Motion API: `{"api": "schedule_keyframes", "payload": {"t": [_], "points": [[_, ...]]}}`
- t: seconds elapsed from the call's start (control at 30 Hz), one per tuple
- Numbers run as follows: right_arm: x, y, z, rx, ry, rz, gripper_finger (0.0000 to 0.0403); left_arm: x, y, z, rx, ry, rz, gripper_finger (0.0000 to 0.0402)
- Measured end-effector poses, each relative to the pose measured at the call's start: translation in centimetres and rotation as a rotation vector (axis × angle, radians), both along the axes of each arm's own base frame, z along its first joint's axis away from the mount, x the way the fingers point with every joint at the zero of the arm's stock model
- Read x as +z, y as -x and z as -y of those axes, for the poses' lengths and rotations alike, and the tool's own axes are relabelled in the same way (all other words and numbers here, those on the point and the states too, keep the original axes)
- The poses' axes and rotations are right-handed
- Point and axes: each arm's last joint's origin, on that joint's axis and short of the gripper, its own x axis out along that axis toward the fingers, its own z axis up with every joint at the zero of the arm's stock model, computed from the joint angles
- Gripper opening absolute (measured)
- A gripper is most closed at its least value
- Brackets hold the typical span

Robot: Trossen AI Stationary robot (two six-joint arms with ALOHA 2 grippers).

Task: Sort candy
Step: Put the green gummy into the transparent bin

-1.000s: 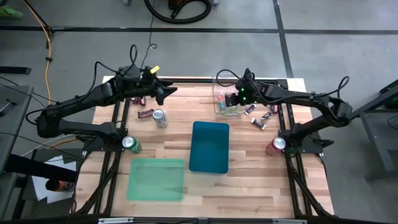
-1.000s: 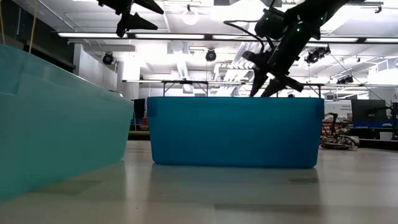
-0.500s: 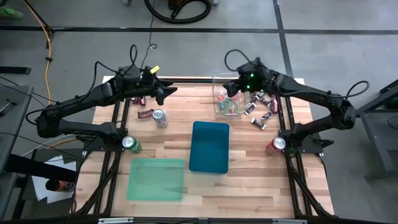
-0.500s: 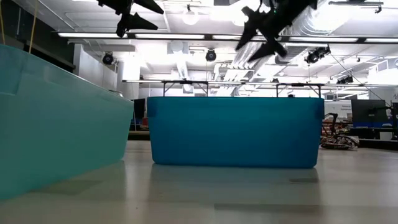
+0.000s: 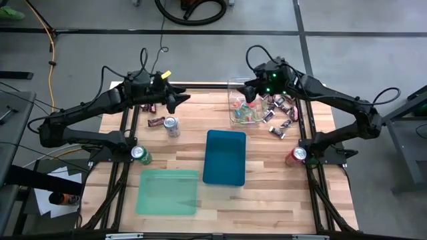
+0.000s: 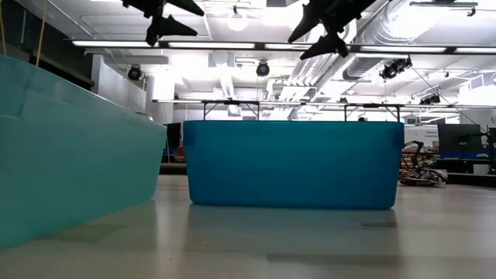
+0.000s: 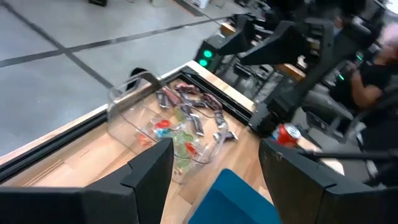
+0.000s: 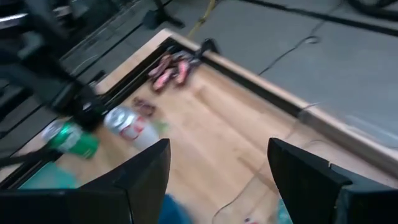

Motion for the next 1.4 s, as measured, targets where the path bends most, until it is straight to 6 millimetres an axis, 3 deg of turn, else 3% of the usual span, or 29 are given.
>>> {"api": "schedule_keyframes", "payload": {"t": [0.2,0.43,0.6,0.73,0.97,1.17,1.4], "points": [[0.0,-0.1,-0.2,0.09,-0.005,0.008,0.0264,-0.1,-0.3,1.0,-0.083,-0.05,-0.032,0.0225],[0.0,-0.1,-0.1,0.089,0.03,-0.006,0.0264,-3.7,1.7,0.3,0.339,0.183,-0.374,0.0225],[0.0,-0.1,-0.1,0.082,0.035,-0.009,0.0264,-6.4,3.4,-1.3,0.471,0.307,-0.672,0.0225],[0.0,-0.1,-0.1,0.079,0.03,-0.007,0.0264,-7.5,4.0,-3.6,0.539,0.374,-0.745,0.0225],[0.0,-0.1,-0.1,0.074,0.021,-0.003,0.0264,-11.0,4.9,-6.7,0.503,0.543,-1.008,0.0225],[-0.1,-0.1,-0.1,0.069,0.009,-0.002,0.0264,-13.0,4.4,-8.2,0.374,0.605,-1.07,0.0225],[-0.2,-0.1,-0.1,0.065,-0.004,-0.011,0.0264,-15.1,4.5,-10.0,0.417,0.673,-1.136,0.0225]]}}
